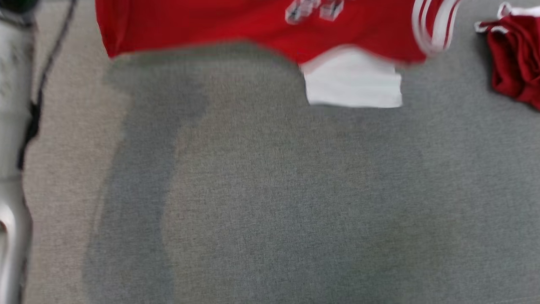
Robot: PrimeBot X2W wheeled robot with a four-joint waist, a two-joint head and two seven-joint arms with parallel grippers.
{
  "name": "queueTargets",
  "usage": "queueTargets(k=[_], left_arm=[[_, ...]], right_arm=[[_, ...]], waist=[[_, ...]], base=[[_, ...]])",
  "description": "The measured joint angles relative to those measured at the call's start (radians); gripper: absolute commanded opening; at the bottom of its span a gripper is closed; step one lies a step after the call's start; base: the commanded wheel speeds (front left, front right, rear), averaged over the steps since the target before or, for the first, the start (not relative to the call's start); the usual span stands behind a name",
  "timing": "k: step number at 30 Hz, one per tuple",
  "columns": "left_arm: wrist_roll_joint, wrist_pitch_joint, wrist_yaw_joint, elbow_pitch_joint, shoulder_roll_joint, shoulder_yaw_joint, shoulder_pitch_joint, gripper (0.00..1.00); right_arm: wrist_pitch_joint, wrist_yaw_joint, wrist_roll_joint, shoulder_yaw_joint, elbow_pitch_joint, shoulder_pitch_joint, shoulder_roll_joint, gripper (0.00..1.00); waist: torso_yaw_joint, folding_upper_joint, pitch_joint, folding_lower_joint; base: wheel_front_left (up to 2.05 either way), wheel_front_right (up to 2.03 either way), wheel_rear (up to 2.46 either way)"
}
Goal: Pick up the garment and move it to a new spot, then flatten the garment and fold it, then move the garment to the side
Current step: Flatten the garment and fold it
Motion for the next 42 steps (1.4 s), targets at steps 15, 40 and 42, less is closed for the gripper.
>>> queueTargets(k=[15, 40, 42], left_arm=[[-0.009, 0.013, 0.0, 0.277, -0.03, -0.111, -0.589, 0.0], [-0.203, -0.227, 0.0, 0.352, 0.0, -0.292, -0.462, 0.0], [-0.224, -0.261, 0.0, 0.329, 0.016, -0.305, -0.381, 0.0]], right_arm=[[0.003, 0.0, -0.061, 0.04, 0.336, -0.64, -0.023, 0.0], [-0.134, 0.0, 0.098, 0.214, 0.443, -0.53, 0.005, 0.0], [-0.144, 0.0, 0.121, 0.226, 0.408, -0.451, 0.005, 0.0]], waist=[[-0.021, 0.0, 0.245, 0.0], [-0.025, 0.0, 0.248, 0.0], [-0.025, 0.0, 0.219, 0.0]], base=[[0.0, 0.0, 0.0], [0.0, 0.0, 0.0], [0.0, 0.0, 0.0]])
